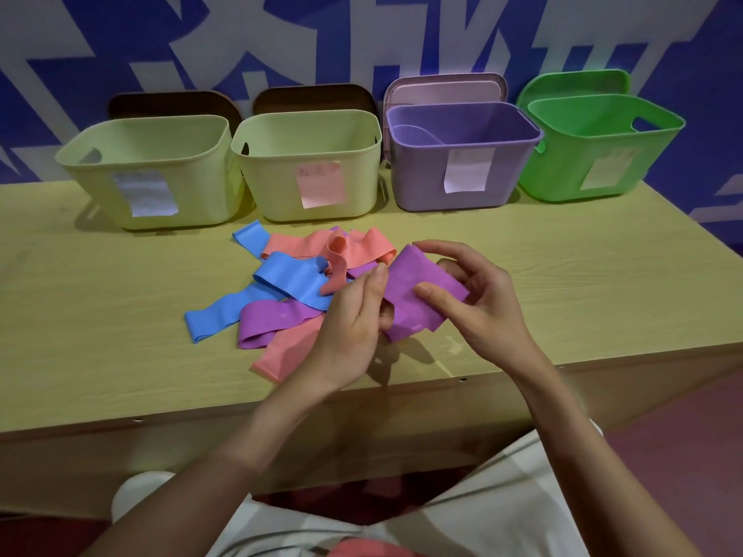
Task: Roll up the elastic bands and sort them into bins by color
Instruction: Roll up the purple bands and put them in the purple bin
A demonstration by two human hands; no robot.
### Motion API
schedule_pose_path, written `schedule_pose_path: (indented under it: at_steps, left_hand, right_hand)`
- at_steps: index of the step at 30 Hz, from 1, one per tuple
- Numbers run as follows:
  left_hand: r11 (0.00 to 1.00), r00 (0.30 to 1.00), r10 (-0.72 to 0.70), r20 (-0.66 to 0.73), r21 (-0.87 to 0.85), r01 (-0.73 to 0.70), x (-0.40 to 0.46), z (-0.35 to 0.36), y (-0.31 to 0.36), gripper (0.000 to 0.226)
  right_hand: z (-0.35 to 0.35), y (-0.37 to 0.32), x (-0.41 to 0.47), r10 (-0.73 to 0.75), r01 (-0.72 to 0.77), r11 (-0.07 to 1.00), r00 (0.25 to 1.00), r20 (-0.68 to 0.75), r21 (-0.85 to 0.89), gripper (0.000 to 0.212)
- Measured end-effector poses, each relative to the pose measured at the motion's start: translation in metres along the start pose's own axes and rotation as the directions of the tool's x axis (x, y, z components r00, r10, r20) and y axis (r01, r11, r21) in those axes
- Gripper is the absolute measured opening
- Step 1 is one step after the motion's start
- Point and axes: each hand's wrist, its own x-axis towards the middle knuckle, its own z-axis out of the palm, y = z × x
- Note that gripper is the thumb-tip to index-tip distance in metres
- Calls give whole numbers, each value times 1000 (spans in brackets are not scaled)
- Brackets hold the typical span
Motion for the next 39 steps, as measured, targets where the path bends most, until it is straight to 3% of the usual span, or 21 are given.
schedule_pose_path:
  at_steps: [4,10,15,18,22,26,29,32,36,39]
  left_hand:
    - [984,996,-56,75,-163,67,-1,1,6,52]
    - [961,973,-99,207,-233,147,1,-2,9,55]
    - [966,961,-194,197,-135,222,3,-2,6,45]
    - [989,986,-109,127,-82,120,1,-2,5,37]
    - [1000,988,-3,155,24,0,-3,-1,-1,32]
    - [991,994,-12,109,133,-2,-2,-1,-12,39]
    - [997,998,-34,53,64,30,-2,1,-10,33]
    - [987,993,-114,20,-108,115,1,0,-4,33]
    - [935,984,-134,121,-313,166,3,-4,2,34]
    - [905,967,-113,229,-378,195,3,-8,3,39]
  right_hand:
    - [0,-1,2,9,-9,1000,1000,20,15,34]
    - [-5,-6,6,73,-80,993,994,86,85,24]
    - [-4,-3,3,89,-92,993,995,38,75,18]
    - [-4,-1,1,89,-89,993,996,7,73,19]
    - [-4,0,1,116,-114,991,993,-25,74,17]
    - [-1,4,3,142,-140,988,989,-37,60,22]
    - [-2,5,3,132,-130,989,991,-27,64,30]
    - [-5,3,3,139,-137,987,990,-23,85,35]
    - [-4,-2,6,158,-156,984,987,-7,86,21]
    - [-5,-6,7,142,-145,985,989,39,90,23]
